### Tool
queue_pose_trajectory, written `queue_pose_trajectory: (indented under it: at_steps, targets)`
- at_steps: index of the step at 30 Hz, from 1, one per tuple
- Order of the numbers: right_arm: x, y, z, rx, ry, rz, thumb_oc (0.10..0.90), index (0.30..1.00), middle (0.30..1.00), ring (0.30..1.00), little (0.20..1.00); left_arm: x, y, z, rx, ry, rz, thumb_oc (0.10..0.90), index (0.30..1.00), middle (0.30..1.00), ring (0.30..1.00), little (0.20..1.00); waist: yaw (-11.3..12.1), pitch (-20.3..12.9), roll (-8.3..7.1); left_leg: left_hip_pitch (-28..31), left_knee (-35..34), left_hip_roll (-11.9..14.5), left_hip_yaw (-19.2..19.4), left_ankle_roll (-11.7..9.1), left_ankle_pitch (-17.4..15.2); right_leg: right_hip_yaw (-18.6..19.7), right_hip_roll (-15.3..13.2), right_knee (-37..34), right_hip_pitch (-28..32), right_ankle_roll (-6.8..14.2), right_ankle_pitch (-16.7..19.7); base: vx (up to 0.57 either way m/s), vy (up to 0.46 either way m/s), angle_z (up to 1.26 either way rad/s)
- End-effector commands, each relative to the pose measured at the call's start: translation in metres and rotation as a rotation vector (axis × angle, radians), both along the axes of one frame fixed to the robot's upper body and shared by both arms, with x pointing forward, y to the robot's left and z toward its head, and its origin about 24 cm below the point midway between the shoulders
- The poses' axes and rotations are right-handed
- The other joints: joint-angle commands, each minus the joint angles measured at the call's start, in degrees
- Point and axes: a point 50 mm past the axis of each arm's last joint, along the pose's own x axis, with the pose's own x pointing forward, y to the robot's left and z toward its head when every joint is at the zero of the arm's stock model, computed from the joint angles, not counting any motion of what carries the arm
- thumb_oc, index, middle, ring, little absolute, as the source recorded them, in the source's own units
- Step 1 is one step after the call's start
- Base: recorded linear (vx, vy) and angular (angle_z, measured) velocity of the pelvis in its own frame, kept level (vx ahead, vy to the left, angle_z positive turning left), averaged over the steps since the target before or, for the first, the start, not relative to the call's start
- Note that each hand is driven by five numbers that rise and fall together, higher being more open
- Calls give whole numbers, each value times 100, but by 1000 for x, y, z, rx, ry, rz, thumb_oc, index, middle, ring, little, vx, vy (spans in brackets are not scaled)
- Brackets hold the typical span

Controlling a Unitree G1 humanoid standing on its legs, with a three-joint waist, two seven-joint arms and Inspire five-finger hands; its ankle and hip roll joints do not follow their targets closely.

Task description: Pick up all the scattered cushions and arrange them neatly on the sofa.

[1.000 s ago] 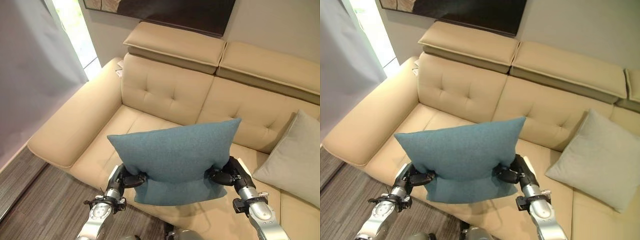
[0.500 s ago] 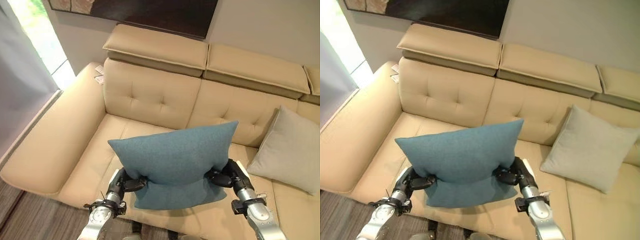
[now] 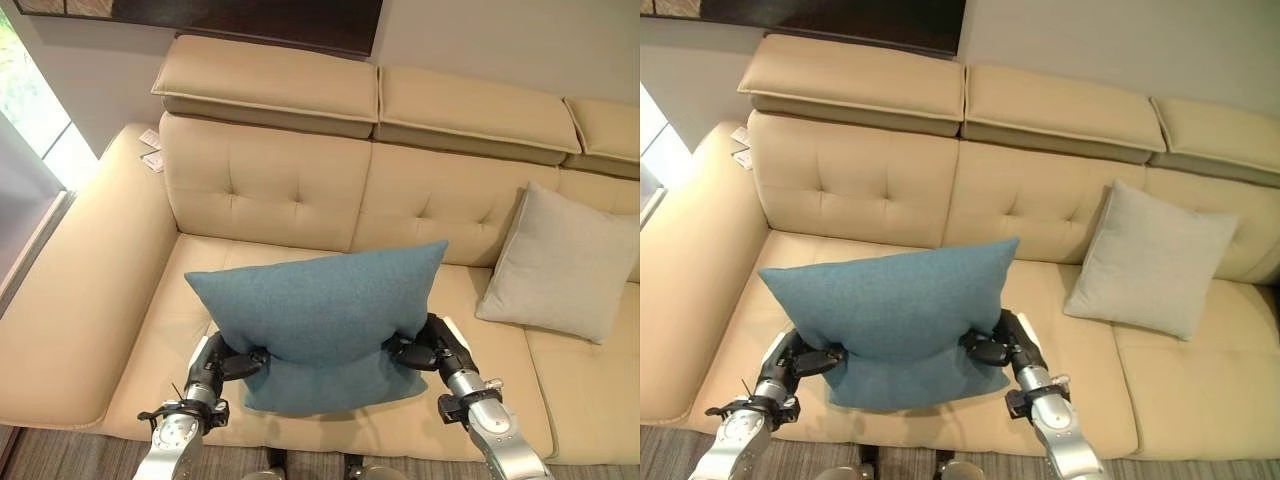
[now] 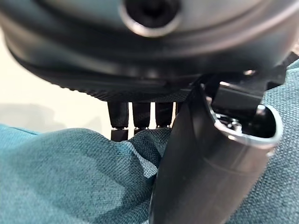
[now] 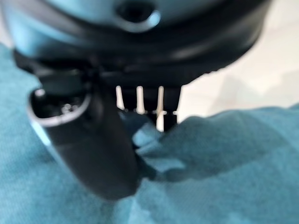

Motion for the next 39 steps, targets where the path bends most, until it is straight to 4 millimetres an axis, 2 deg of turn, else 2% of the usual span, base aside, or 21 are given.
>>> queue_pose_trajectory:
  at_steps: [1, 3, 9, 10, 11, 12, 14, 15, 16, 17, 18, 19, 20, 21, 22, 24, 26, 28, 29, 34, 39]
  targets:
    - [32, 26, 68, 70, -364, 100, 400, 300, 300, 300, 300, 42, -33, 71, -72, -402, -121, 400, 300, 300, 300, 300, -61, -443, 68, -186, 507, 103, -209, -217, -856, 47, -41, 375, -103, 229, -551, 78, -44, -3]
    - [35, 27, 71, 77, -380, 93, 400, 300, 300, 300, 300, 46, -35, 75, -69, -420, -118, 400, 300, 300, 300, 300, -66, -406, 95, -248, 519, 101, -217, -224, -847, 44, -41, 371, -156, 222, -539, -19, -15, 2]
    - [66, 45, 106, 90, -522, 89, 400, 300, 300, 300, 300, 85, -57, 121, -65, -616, -130, 400, 300, 300, 300, 300, -85, -166, 310, -893, 572, 68, -232, -255, -743, 162, -42, 272, -729, 175, -423, -32, -19, 4]
    - [67, 45, 107, 90, -524, 89, 400, 300, 300, 300, 300, 86, -57, 122, -65, -619, -130, 400, 300, 300, 300, 300, -83, -167, 311, -911, 578, 69, -230, -254, -743, 165, -42, 277, -747, 175, -422, -75, -12, -2]
    - [79, 55, 122, 101, -579, 91, 400, 300, 300, 300, 300, 98, -64, 144, -73, -706, -126, 400, 300, 300, 300, 300, -74, -99, 359, -1155, 610, 65, -248, -263, -697, 227, -55, 269, -976, 168, -363, -84, -3, -3]
    - [86, 60, 132, 110, -611, 88, 400, 300, 300, 300, 300, 104, -68, 156, -81, -750, -122, 400, 300, 300, 300, 300, -61, -69, 385, -1299, 652, 52, -261, -257, -687, 279, -51, 287, -1121, 160, -337, -96, -13, -5]
    - [97, 68, 148, 114, -663, 83, 400, 300, 300, 300, 300, 114, -74, 178, -90, -827, -107, 400, 300, 300, 300, 300, -37, 0, 411, -1498, 730, 46, -277, -262, -674, 336, -42, 329, -1307, 151, -324, -43, -10, -15]
    - [97, 68, 149, 114, -665, 83, 400, 300, 300, 300, 300, 114, -74, 178, -90, -829, -107, 400, 300, 300, 300, 300, -39, -8, 407, -1526, 728, 43, -275, -261, -652, 337, -45, 322, -1332, 149, -304, -22, -20, -13]
    - [107, 75, 168, 106, -722, 76, 400, 300, 300, 300, 300, 124, -79, 202, -87, -904, -95, 400, 300, 300, 300, 300, -16, 83, 417, -1669, 791, 38, -295, -280, -645, 382, -25, 349, -1458, 140, -300, 0, 0, 0]
    - [107, 75, 169, 107, -724, 76, 400, 300, 300, 300, 300, 125, -79, 202, -86, -906, -95, 400, 300, 300, 300, 300, -19, 76, 413, -1695, 786, 34, -294, -279, -619, 383, -29, 341, -1482, 138, -277, -13, -39, -1]
    - [116, 80, 193, 74, -799, 73, 400, 300, 300, 300, 300, 133, -83, 227, -56, -983, -89, 400, 300, 300, 300, 300, -15, 133, 412, -1806, 763, 40, -327, -302, -567, 421, -3, 317, -1608, 140, -235, -3, -37, -3]
    - [120, 81, 203, 57, -830, 70, 400, 300, 300, 300, 300, 137, -85, 238, -37, -1015, -90, 400, 300, 300, 300, 300, -5, 159, 411, -1832, 749, 47, -352, -314, -571, 432, 9, 296, -1631, 150, -234, -4, -37, -3]
    - [120, 81, 204, 58, -832, 70, 400, 300, 300, 300, 300, 137, -85, 238, -36, -1017, -90, 400, 300, 300, 300, 300, -8, 158, 408, -1856, 744, 43, -351, -313, -542, 432, 5, 287, -1652, 149, -210, 12, -50, -4]
    - [126, 84, 229, 28, -906, 60, 400, 300, 300, 300, 300, 143, -88, 263, 0, -1091, -77, 400, 300, 300, 300, 300, 4, 182, 403, -1948, 689, 44, -380, -341, -493, 444, 30, 219, -1726, 171, -189, 2, -51, -4]
    - [128, 85, 243, 17, -947, 52, 400, 300, 300, 300, 300, 145, -91, 276, 15, -1128, -75, 400, 300, 300, 300, 300, -2, 182, 401, -2027, 635, 34, -394, -351, -420, 445, 43, 179, -1805, 174, -152, 32, -58, -4]
    - [130, 85, 250, 11, -962, 43, 400, 300, 300, 300, 300, 147, -92, 283, 22, -1145, -74, 400, 300, 300, 300, 300, 2, 189, 402, -2051, 601, 32, -406, -359, -395, 446, 42, 160, -1831, 175, -145, 0, 0, 0]
    - [132, 86, 273, -15, -1030, 23, 400, 300, 300, 300, 300, 150, -94, 307, 55, -1209, -62, 400, 300, 300, 300, 300, 19, 233, 437, -2075, 468, 40, -434, -412, -334, 443, 66, 145, -1916, 181, -169, 21, -21, -1]
    - [133, 86, 280, -12, -1046, 14, 400, 300, 300, 300, 300, 151, -96, 315, 65, -1229, -59, 400, 300, 300, 300, 300, 25, 254, 447, -2099, 424, 33, -448, -431, -303, 445, 72, 134, -1947, 182, -160, 15, -33, 3]
    - [135, 88, 293, -23, -1078, 6, 400, 300, 300, 300, 300, 153, -98, 332, 79, -1267, -55, 400, 300, 300, 300, 300, 35, 305, 464, -2166, 352, 25, -489, -453, -252, 438, 77, 96, -2026, 202, -131, -22, -24, 11]
    - [138, 94, 303, -20, -1085, 8, 400, 300, 300, 300, 300, 154, -99, 349, 104, -1300, -48, 400, 300, 300, 300, 300, 39, 347, 469, -2350, 311, 14, -525, -469, -172, 458, 94, -36, -2192, 236, -9, -2, -14, 27]
    - [142, 96, 301, -11, -1062, 8, 400, 300, 300, 300, 300, 160, -101, 349, 113, -1279, -48, 400, 300, 300, 300, 300, 25, 372, 474, -2454, 295, 20, -553, -483, -166, 492, 114, -69, -2290, 250, -3, -6, 4, -21]
